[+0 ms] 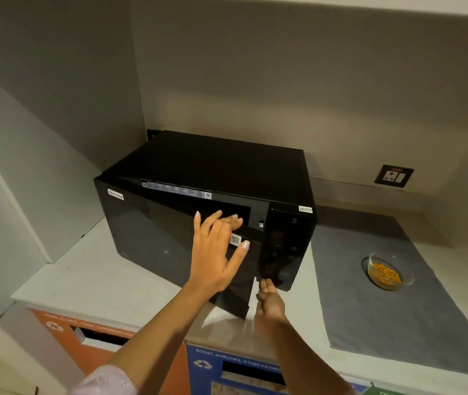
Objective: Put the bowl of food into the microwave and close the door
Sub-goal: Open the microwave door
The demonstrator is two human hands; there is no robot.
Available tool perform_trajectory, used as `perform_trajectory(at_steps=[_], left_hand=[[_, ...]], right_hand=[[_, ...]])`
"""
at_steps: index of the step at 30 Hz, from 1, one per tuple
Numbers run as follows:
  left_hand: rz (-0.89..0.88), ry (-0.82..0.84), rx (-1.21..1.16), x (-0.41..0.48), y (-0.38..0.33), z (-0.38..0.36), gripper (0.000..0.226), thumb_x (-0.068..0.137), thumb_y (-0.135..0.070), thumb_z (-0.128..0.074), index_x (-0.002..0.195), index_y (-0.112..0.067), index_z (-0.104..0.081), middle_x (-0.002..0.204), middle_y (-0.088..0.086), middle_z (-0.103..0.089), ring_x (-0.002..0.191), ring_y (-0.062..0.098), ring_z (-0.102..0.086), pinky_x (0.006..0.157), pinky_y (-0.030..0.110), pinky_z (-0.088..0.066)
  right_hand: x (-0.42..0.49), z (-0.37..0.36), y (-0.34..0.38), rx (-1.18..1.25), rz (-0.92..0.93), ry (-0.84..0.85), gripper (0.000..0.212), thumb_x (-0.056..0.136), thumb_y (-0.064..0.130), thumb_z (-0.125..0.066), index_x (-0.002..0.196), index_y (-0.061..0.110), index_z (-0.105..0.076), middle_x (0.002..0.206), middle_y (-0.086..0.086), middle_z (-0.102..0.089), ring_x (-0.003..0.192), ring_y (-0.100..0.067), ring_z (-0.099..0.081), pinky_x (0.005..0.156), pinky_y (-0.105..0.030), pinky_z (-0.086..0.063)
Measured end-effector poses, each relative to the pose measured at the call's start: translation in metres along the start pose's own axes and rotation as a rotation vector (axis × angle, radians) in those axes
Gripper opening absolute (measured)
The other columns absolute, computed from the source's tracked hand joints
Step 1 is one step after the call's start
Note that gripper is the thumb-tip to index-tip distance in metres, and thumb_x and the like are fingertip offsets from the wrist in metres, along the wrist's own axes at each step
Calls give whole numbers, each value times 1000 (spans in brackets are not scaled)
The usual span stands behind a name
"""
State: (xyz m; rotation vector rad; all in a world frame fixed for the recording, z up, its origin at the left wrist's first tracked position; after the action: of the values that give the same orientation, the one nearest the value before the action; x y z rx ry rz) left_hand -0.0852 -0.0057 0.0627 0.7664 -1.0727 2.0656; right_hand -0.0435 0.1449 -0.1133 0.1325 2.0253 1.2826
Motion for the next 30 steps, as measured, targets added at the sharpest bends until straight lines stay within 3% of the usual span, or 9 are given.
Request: perform_trajectory(at_steps=[3,5,8,11,14,16,19,24,30], left_hand=[[26,-69,-88,-6,-13,30,34,97,-49,-36,92,-24,-59,93,-16,-60,107,10,-53,119,40,-14],[76,-104,-135,1,-18,54,38,97,-43,-42,63,-25,-44,62,-16,-45,67,8,-49,97,36,-39],[286,-19,-170,5,-10,89,60,94,-47,-51,46,-14,-37,43,6,-42,45,21,-45,60,28,-37],[315,307,65,-10,2,117,48,80,-72,-50,60,-29,-58,80,-5,-69,87,13,-62,94,30,-40],[377,721,284,-34,17,146,96,52,-99,-27,130,-47,-51,158,-6,-27,150,18,-5,120,42,3],[451,815,326,-42,29,169,126,40,-104,-22,150,-41,-20,164,-3,8,146,13,24,118,41,11],[500,914,385,-54,42,200,136,40,-103,-25,152,-33,8,159,1,28,136,7,33,116,35,11],[486,988,579,-72,54,237,126,42,-101,-15,148,-39,16,157,2,31,144,19,29,120,39,1],[527,684,642,-77,84,276,119,53,-100,-17,150,-38,14,163,13,6,152,28,-2,122,41,-13]], right_hand=[[8,-2,-13,129,-144,1,38,96,9,-44,132,14,-51,132,-2,-59,125,-14,-56,102,-27,-42],[10,-8,-14,110,-196,25,27,95,16,-47,119,14,-59,118,-2,-67,106,-13,-65,97,-26,-45],[5,-40,-8,113,-225,167,36,101,24,-33,126,13,-57,132,-6,-62,129,-22,-52,108,-33,-35],[-16,-94,4,36,-198,340,37,101,25,-32,128,17,-57,115,-1,-68,118,-23,-57,106,-36,-37],[-49,-155,10,-145,-108,549,31,101,27,-36,123,25,-58,115,4,-67,117,-23,-57,109,-40,-39],[-70,-188,10,-279,-18,648,30,101,27,-37,124,28,-57,128,5,-63,125,-24,-53,110,-41,-39],[-103,-228,10,-424,119,746,39,101,25,-41,140,27,-48,144,6,-51,132,-23,-47,110,-40,-36],[-133,-282,-6,-572,293,889,53,100,6,-38,149,26,-34,156,-2,-34,143,-21,-33,110,-28,-28],[-147,-331,-32,-783,400,945,56,100,17,-42,151,33,-24,159,-3,-29,146,-21,-27,117,-29,-21]])
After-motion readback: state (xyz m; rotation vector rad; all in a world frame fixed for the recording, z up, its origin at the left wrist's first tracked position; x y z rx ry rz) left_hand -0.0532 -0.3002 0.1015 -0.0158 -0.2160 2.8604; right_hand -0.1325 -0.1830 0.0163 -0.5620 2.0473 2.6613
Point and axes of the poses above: each hand's wrist, its own x-axis towards the middle knuckle, its own z-axis out of the back of the hand, y = z × x, the point moved 5 cm from there along x, towards the middle knuckle
